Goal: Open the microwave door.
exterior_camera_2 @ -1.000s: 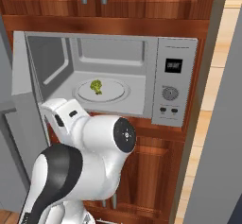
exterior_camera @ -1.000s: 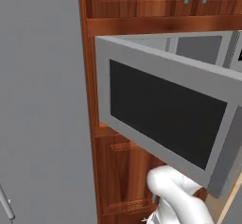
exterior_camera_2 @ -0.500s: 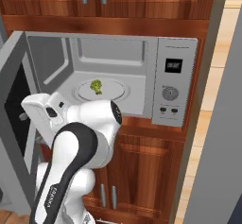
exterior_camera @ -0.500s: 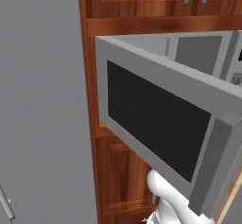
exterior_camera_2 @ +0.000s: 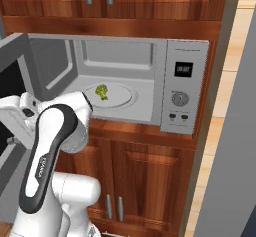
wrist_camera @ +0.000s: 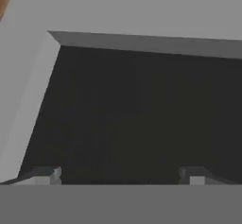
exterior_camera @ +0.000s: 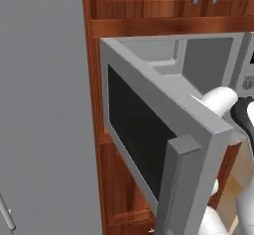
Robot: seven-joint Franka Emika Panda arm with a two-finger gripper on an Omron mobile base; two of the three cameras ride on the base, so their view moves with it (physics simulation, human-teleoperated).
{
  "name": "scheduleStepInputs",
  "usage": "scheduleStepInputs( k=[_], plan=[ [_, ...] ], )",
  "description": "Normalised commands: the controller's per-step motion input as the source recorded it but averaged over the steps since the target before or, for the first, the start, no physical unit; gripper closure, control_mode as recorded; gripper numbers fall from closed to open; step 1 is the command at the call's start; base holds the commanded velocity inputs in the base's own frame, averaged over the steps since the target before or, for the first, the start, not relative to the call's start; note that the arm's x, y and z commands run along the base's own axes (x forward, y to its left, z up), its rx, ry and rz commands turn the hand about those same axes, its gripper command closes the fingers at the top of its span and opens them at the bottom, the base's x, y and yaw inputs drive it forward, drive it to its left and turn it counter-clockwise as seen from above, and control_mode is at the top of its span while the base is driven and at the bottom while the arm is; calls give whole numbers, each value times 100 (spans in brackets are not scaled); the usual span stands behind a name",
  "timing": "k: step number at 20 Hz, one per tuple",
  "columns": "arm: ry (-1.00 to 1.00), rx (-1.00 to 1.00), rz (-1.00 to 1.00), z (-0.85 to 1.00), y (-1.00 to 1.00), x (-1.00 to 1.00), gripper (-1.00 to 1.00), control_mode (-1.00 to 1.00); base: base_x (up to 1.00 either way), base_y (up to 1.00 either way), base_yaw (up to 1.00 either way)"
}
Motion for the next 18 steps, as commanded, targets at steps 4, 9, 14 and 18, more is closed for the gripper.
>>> scheduleStepInputs(
  k=[4,9,14,18],
  plan=[
    [-16,0,29,-3,100,-1,-100,-100,0,0,0],
    [-20,0,18,-1,100,0,-100,-100,0,0,0],
    [-30,0,4,0,98,0,-100,-100,0,0,0],
    [-32,0,0,0,56,-5,-100,-100,0,0,0]
  ],
)
